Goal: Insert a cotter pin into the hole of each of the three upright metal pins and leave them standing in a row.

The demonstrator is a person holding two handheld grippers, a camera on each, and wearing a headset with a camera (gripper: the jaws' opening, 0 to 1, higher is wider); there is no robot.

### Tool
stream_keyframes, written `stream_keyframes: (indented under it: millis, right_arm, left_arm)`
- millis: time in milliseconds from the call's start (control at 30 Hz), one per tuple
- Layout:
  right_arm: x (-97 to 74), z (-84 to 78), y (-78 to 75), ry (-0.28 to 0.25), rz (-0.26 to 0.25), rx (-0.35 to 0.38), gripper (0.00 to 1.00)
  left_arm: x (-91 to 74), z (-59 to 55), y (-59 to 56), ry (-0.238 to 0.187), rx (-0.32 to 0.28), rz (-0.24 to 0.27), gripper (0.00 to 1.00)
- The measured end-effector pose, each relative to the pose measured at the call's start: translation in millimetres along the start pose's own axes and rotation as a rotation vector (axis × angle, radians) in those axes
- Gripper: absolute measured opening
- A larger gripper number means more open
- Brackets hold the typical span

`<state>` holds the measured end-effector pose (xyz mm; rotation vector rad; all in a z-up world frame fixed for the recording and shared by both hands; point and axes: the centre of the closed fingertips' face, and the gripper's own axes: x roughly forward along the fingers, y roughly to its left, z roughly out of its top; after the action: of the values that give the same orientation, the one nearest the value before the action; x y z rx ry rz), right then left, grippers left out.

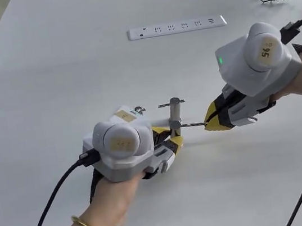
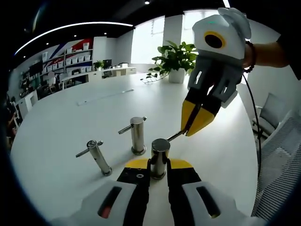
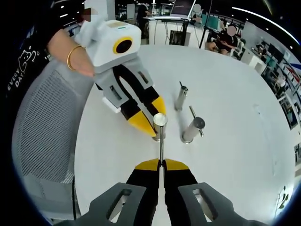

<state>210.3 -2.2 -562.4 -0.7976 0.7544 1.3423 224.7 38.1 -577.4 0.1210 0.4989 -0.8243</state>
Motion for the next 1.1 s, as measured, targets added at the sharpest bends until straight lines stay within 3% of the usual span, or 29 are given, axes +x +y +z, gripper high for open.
stream_keyframes:
  millis: [400,500,667,867,1100]
  right_arm:
    - [0.2,0.3,-3.2,0.019,-0.003,-0.038,0.00]
    - [0.7,1.4,-2.6,0.018,0.002,-0.048,0.00]
    - [3.8,4.7,2.0,0.010,0.017,-0.073,0.00]
    - [9.1,9.7,4.9,0.007,0.027,-0.096,0.00]
    - [13.3,14.3,5.9,0.011,0.026,-0.105,0.00]
  left_arm:
    - [0.6,-1.1,-0.1,0.002,0.013,-0.024,0.12]
    - [0.2,-1.8,-1.1,0.007,0.040,-0.033,0.11]
    - [0.0,-2.4,-6.5,0.009,0.071,-0.080,0.11]
    - [-0.3,-3.4,-7.9,0.006,0.059,-0.096,0.11]
    - [-0.1,-19.5,-5.9,0.050,0.024,-0.091,0.11]
